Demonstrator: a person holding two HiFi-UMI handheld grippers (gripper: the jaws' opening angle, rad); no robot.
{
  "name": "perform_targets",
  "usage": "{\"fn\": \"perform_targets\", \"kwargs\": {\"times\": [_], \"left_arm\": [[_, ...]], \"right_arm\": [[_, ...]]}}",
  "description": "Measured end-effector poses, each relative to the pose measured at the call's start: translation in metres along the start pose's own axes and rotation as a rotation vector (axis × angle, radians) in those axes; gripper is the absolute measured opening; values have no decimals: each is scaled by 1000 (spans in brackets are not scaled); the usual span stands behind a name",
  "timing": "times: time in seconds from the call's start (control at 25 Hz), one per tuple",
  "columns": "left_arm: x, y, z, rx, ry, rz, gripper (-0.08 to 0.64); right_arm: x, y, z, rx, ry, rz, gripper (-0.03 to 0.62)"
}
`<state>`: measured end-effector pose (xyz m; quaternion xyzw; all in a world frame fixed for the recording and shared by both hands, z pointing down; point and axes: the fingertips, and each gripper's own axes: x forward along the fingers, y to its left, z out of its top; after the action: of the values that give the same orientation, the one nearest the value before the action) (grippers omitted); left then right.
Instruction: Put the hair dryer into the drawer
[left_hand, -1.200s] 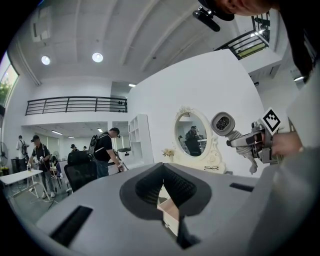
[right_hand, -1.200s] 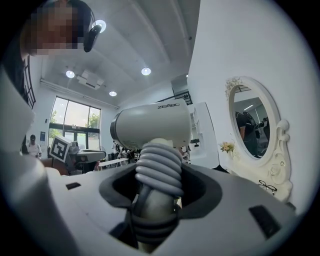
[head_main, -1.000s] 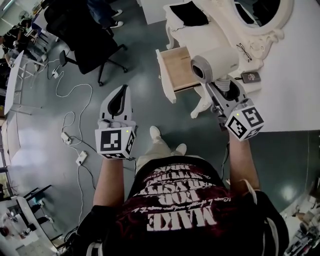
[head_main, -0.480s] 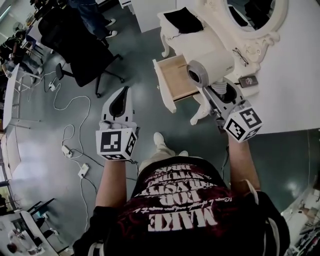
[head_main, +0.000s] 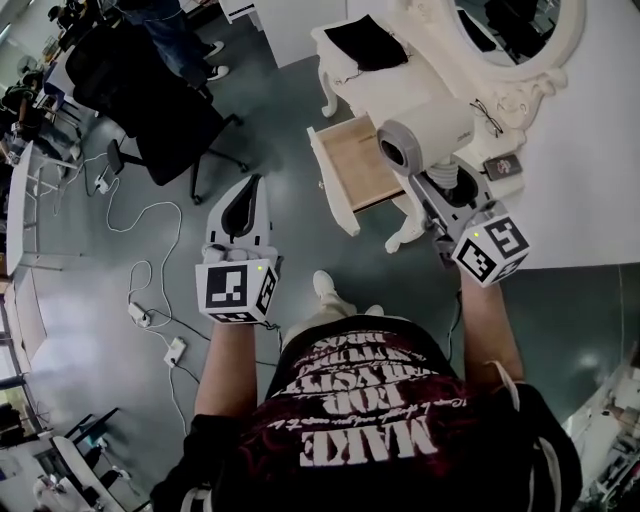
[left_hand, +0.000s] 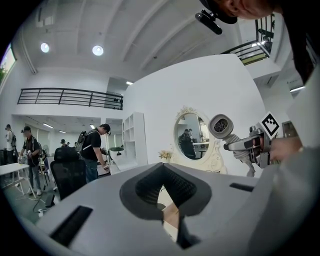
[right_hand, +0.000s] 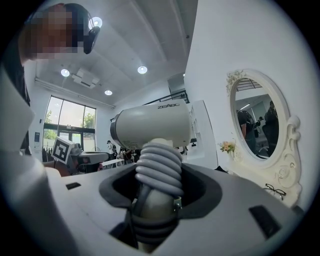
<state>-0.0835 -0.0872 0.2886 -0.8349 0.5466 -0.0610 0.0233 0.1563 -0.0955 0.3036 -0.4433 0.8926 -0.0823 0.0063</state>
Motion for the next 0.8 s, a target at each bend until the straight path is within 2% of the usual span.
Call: {"fn": "perform_targets", "kwargs": {"times": [0.8], "left_arm": [[69,67,-9,-9,-9,-57,5]], "right_arm": [[77,-15,8,22,19,-41,227]]}}
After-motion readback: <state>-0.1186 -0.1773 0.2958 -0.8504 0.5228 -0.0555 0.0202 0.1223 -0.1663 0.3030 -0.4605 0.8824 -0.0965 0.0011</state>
